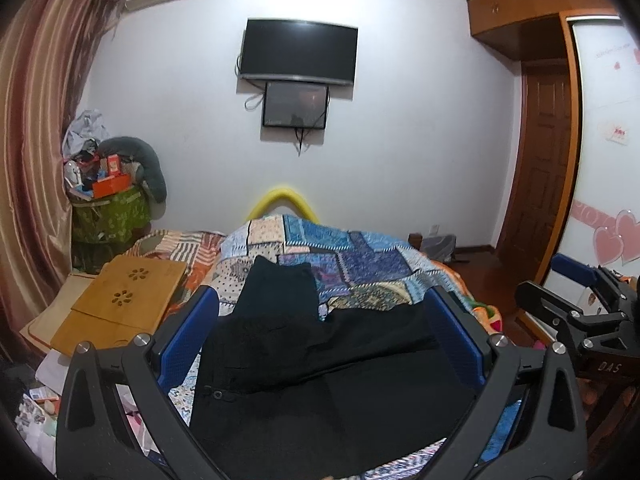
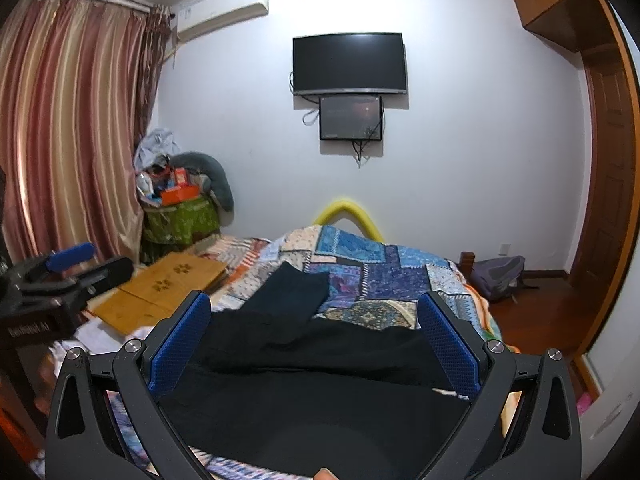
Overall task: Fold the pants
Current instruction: 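Grasp the black trousers' waistband with the left and right grippers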
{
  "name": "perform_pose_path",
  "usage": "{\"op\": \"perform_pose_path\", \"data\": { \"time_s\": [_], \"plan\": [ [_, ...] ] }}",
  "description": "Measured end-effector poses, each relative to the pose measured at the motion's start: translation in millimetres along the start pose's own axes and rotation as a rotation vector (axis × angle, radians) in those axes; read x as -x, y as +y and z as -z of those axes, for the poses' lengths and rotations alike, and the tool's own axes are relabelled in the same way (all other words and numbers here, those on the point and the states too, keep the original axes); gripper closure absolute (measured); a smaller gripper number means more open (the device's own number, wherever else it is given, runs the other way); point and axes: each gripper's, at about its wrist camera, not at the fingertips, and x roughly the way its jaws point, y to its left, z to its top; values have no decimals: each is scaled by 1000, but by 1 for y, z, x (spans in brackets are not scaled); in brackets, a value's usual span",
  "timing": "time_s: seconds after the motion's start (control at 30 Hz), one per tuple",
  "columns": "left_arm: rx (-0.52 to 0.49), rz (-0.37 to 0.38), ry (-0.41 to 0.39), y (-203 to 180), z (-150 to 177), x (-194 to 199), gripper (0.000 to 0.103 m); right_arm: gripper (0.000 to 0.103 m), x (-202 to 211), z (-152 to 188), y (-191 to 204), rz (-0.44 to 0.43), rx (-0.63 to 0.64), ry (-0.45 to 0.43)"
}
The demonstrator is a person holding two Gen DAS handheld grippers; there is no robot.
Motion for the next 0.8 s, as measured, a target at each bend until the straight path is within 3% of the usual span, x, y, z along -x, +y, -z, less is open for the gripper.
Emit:
{"op": "perform_pose_path", "data": {
  "time_s": [0.2, 0.47, 0.63, 0.8],
  "plan": [
    [3, -80, 29, 29, -8, -55, 0, 0, -47, 6, -7, 20, 53, 51],
    [-3, -136, 183, 84, -4, -160, 0, 0, -117, 22, -30, -18, 106, 184],
    [18, -200, 356, 130, 18, -237, 0, 0, -172, 32, -52, -47, 110, 306],
    [81, -203, 540, 179, 57, -312, 1, 5, -221, 48, -69, -91, 111, 408]
  ]
}}
